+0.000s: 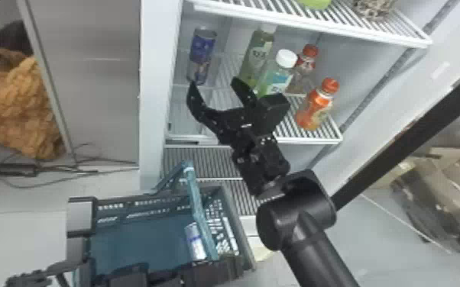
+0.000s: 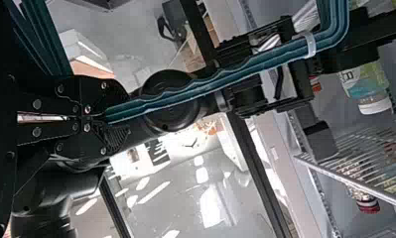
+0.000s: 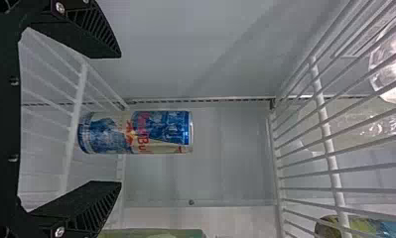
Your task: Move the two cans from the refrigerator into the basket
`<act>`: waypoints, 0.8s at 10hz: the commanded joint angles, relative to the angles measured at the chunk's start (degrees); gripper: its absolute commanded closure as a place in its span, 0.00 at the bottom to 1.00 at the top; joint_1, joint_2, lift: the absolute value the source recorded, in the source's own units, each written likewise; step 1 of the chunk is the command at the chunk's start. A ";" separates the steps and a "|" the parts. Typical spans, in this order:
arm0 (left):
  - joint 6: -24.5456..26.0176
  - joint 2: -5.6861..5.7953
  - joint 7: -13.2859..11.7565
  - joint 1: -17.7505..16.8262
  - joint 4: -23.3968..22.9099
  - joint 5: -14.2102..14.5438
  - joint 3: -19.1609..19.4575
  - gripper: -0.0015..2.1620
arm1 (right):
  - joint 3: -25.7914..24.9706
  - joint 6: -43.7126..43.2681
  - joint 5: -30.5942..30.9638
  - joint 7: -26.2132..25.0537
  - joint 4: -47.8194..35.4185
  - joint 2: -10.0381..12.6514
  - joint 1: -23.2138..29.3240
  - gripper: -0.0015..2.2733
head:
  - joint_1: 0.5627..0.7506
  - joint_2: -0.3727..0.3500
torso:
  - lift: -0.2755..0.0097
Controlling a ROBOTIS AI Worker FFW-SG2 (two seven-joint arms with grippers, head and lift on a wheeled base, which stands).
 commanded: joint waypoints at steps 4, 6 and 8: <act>0.00 0.16 0.17 -0.32 0.14 0.23 -0.39 0.56 | 3.71 -1.11 -2.31 -3.35 7.37 -0.28 -7.81 0.03 | 0.70 0.11 | 0.00; 0.00 0.16 0.26 -0.46 0.28 0.23 -0.39 0.56 | 5.88 -1.25 -4.25 -4.23 10.61 -0.63 -10.34 0.03 | 0.70 0.12 | 0.00; 0.00 0.16 0.44 -0.75 0.42 0.23 -0.62 0.56 | 7.82 -1.39 -5.28 -5.46 13.70 -0.81 -13.15 0.03 | 0.70 0.13 | 0.00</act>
